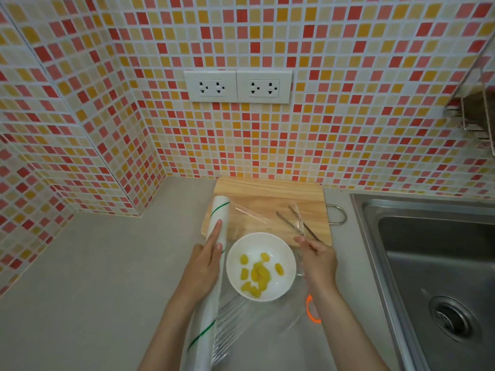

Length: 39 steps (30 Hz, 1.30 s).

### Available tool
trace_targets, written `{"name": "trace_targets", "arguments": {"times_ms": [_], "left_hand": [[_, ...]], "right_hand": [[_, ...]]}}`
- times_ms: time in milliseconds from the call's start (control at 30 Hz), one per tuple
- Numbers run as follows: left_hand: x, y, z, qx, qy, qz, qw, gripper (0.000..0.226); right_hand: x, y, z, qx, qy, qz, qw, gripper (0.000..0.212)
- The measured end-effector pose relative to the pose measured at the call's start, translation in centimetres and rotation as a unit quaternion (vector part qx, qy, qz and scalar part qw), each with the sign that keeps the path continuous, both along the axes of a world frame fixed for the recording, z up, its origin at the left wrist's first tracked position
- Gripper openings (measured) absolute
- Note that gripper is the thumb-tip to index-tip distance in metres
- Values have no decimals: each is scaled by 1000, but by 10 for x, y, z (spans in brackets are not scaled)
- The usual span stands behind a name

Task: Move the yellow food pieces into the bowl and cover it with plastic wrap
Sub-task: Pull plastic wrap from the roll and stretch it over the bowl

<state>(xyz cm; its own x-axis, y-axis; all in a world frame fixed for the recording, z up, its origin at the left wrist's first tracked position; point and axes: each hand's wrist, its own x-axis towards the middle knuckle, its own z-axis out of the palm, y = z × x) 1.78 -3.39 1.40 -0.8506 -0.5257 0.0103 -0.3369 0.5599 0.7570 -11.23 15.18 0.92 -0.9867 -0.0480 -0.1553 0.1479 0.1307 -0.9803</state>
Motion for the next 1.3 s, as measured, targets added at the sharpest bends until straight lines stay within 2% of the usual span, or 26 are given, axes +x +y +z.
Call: {"name": "trace_targets", "arguments": {"times_ms": [233,333,467,533,600,700,767,900,1067,1200,1233,1300], "left_hand": [[-5,-6,-16,-61,-81,50,994,45],[-6,-3,-22,-67,-97,58,991,45],[-7,7,-29,-84,-113,77,987,46],[-9,10,-31,-90,-117,88,985,46],[-10,11,-33,-102,-128,92,982,46],[-11,13,-33,-109,-140,91,980,46],[-12,13,-33,-107,-149,92,979,45],[-12,11,-35,-115,-159,88,977,46],[-13,11,-37,-115,-160,89,976,46],[-12,12,-36,-110,-158,90,977,45],[-12,12,-35,-108,-158,89,977,45],[-12,13,-34,-103,-157,89,978,45]], "right_hand": [[-7,-6,-20,63,-27,19,997,20],[-10,-6,-27,30,-58,10,998,23],[-6,-6,-31,-29,-151,32,988,35],[-6,-7,-32,-32,-162,50,985,31],[-7,-8,-29,-50,-159,55,985,8],[-9,-6,-29,-75,-135,77,985,44],[-10,-5,-30,-58,-97,107,988,53],[-12,-5,-29,-36,-40,148,987,54],[-18,-4,-29,7,-33,176,984,36],[-14,-2,-28,-27,-25,174,984,56],[-13,-2,-28,-34,-7,183,982,57],[-14,-2,-28,-27,27,205,978,46]]}}
